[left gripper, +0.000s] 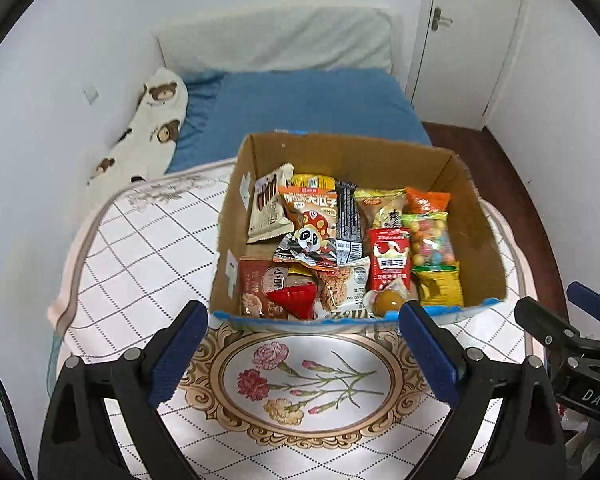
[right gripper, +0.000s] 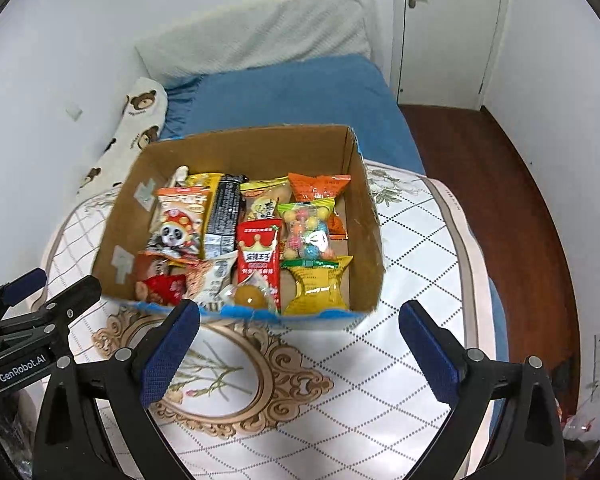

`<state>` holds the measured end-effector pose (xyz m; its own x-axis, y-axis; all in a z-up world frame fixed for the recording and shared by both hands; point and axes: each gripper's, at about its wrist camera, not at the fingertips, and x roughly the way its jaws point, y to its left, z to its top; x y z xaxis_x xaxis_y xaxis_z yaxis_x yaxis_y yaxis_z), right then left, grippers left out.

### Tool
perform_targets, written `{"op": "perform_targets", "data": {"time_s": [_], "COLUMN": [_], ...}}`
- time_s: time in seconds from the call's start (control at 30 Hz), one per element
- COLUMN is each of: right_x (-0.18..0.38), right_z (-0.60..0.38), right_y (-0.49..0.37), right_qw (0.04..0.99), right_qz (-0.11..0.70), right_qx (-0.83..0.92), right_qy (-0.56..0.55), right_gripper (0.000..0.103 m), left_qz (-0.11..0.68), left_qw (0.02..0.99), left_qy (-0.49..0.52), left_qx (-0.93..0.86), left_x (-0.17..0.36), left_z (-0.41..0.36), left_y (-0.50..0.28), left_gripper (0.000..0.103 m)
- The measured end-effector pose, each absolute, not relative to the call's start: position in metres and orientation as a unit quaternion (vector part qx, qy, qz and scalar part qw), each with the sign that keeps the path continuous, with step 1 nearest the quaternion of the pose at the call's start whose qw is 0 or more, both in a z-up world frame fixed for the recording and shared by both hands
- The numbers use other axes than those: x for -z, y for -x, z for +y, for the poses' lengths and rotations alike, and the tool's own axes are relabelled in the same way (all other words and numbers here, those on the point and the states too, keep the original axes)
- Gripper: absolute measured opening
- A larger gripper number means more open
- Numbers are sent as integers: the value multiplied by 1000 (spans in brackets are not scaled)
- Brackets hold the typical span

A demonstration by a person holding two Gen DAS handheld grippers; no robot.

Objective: Organize snacks

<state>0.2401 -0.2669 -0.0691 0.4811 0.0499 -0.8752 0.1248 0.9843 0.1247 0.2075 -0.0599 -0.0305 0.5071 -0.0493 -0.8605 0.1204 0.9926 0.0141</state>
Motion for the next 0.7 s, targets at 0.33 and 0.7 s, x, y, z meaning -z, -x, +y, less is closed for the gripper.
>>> {"op": "perform_targets", "data": {"time_s": [0.33, 0.7], "right_x": [9, -53], "right_z": [-256, -245], "right_y": [-169, -103], "right_qw": [887, 914], "right_qz": [455, 400], "right_qx": [4, -4], "right_qy": [-81, -66], "right_gripper": [102, 102], "left_qz": [439, 418], "left_qw": [897, 906], "left_qy": [-20, -25], "left_qx": [50, 70], "left_x": [-24, -55], "left_z": [-45, -40], "left_y": [-146, -84], "left_gripper": [98, 98]}}
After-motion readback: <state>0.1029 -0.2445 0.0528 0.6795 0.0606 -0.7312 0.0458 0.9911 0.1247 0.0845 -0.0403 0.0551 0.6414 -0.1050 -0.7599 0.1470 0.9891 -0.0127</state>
